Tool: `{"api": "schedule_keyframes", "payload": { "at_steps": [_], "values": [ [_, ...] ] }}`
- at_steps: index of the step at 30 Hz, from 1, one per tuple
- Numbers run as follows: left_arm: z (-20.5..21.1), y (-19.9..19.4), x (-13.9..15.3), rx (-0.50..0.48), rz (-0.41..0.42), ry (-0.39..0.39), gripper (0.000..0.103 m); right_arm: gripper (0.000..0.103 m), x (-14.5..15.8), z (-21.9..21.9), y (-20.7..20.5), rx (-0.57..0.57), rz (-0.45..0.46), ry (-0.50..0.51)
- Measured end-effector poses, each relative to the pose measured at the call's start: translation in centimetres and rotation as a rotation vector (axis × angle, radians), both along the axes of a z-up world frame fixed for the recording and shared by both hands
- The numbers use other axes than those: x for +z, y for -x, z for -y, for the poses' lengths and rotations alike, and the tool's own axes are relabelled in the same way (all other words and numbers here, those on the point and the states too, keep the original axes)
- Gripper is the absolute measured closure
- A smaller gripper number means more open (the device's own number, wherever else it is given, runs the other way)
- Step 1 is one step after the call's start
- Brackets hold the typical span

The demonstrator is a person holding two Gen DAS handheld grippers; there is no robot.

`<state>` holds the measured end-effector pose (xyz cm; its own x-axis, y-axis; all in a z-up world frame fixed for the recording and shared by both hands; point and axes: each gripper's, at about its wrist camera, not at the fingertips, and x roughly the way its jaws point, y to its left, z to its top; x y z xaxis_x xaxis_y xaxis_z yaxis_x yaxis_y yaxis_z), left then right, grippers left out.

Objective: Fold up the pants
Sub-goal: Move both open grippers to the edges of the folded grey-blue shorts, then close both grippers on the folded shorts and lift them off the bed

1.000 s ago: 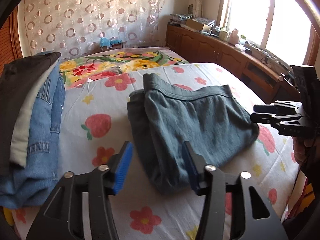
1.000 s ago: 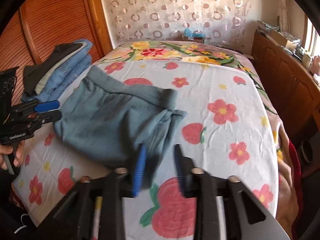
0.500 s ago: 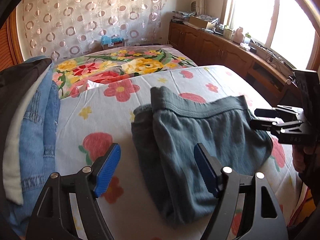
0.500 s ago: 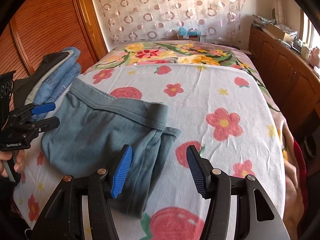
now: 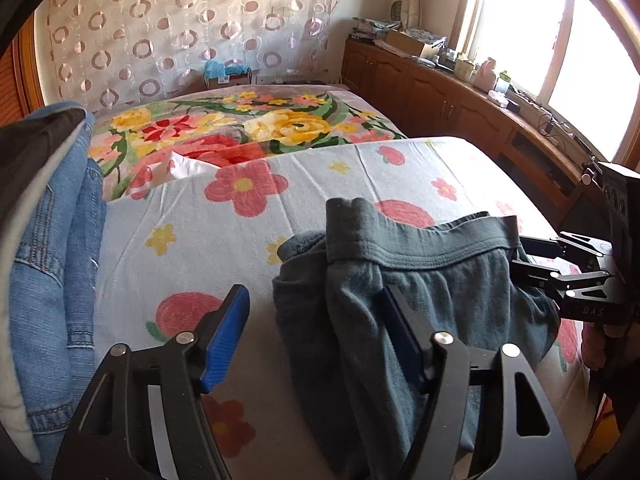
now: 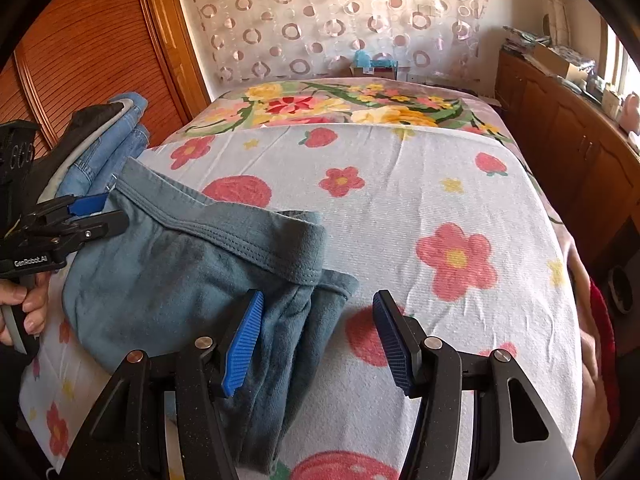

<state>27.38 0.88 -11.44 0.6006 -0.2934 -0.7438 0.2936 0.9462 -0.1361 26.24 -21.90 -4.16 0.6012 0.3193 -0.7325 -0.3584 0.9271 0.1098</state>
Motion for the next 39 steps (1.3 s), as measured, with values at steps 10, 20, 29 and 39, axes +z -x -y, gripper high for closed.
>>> {"api": "schedule_keyframes", "payload": {
  "at_steps": [10, 20, 29, 39],
  "values": [
    [0.5, 0.2, -0.2, -0.056, -0.024, 0.075, 0.084, 0.093, 0.0, -0.6, 0.1, 0.054, -0.001, -0.003],
    [0.2, 3.0, 4.1, -0.055, 0.090, 0.080, 0.089, 0.096, 2.5, -0.1, 1.6, 0.070, 0.092, -0.021],
    [-1.8, 5.7, 9.0, -0.016, 0.213, 0.080, 0.089, 0.096, 6.1, -0.8, 3.1, 0.106, 0.196, -0.047],
    [-4.9, 7.6, 12.2, 0.046, 0.301, 0.076, 0.089, 0.096, 8.5, -2.9, 3.6, 0.175, 0.294, -0.059]
  ]
}}
